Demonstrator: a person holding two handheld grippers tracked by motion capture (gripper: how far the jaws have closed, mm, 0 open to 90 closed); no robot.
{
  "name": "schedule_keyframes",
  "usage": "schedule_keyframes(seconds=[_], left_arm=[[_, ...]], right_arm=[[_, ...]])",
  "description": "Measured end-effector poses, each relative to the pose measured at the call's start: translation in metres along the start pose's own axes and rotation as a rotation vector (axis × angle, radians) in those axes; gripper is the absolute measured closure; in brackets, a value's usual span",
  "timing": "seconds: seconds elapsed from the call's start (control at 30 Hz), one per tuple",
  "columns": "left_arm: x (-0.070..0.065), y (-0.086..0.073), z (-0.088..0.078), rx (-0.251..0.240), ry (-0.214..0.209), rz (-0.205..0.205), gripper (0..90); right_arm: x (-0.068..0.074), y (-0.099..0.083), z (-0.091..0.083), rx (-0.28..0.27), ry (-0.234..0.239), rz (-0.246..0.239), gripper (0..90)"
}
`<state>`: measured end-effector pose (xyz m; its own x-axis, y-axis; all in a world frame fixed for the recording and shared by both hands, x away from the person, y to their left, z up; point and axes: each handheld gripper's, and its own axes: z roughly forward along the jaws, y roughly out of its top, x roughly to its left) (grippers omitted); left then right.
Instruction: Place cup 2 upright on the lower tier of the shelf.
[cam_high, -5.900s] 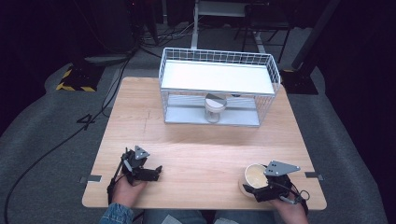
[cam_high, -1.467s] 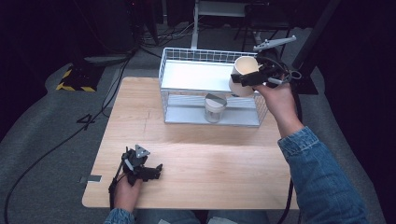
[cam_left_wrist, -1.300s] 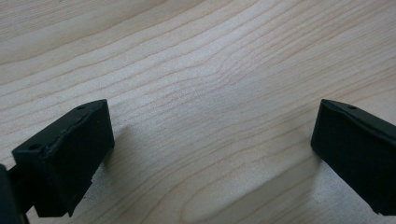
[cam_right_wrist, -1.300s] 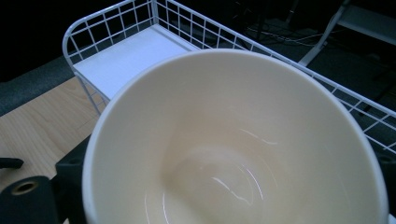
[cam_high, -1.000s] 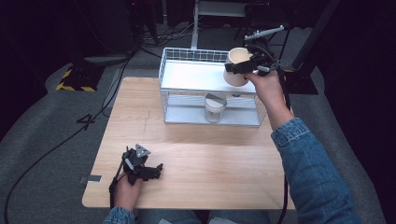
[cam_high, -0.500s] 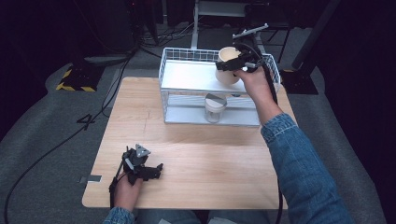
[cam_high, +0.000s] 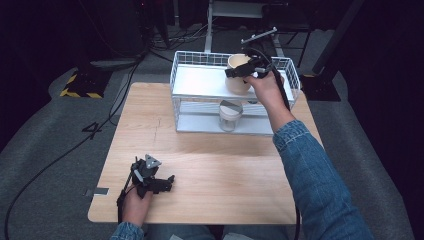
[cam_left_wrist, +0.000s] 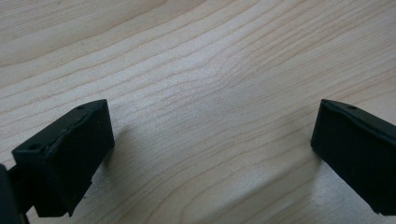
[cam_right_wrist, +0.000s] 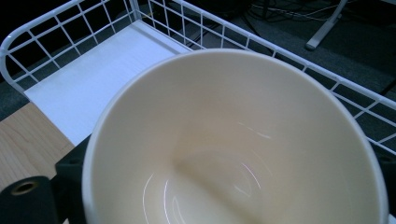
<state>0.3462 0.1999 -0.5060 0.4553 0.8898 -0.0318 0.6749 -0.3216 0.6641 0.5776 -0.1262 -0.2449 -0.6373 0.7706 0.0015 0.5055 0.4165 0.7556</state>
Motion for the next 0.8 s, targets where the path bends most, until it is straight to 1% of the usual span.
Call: schedule_keyframes(seconds=[0.07, 0.33, 0.5, 0.57, 0.73, 0.8], left_arm=[[0.000, 0.000, 0.000, 0.000, 0.000, 0.000, 0.0], [0.000, 0.000, 0.000, 0.000, 0.000, 0.000, 0.0], [0.000, 0.000, 0.000, 0.000, 0.000, 0.000, 0.0], [0.000, 0.000, 0.000, 0.000, 0.000, -0.001, 0.0], [0.000, 0.000, 0.000, 0.000, 0.000, 0.000, 0.0], [0.000, 0.000, 0.000, -0.001, 0.000, 0.000, 0.0]], right_arm=[[0.000, 0.000, 0.002, 0.007, 0.003, 0.006, 9.9], [0.004, 0.000, 0.010, 0.005, 0.000, -0.013, 9.9], [0.005, 0.000, 0.012, -0.001, 0.002, -0.010, 9.9], [0.006, 0.000, 0.014, 0.003, -0.005, -0.017, 9.8], [0.005, -0.002, 0.016, 0.006, -0.003, -0.014, 9.8], [0.003, -0.004, 0.017, -0.002, 0.006, 0.003, 9.7]])
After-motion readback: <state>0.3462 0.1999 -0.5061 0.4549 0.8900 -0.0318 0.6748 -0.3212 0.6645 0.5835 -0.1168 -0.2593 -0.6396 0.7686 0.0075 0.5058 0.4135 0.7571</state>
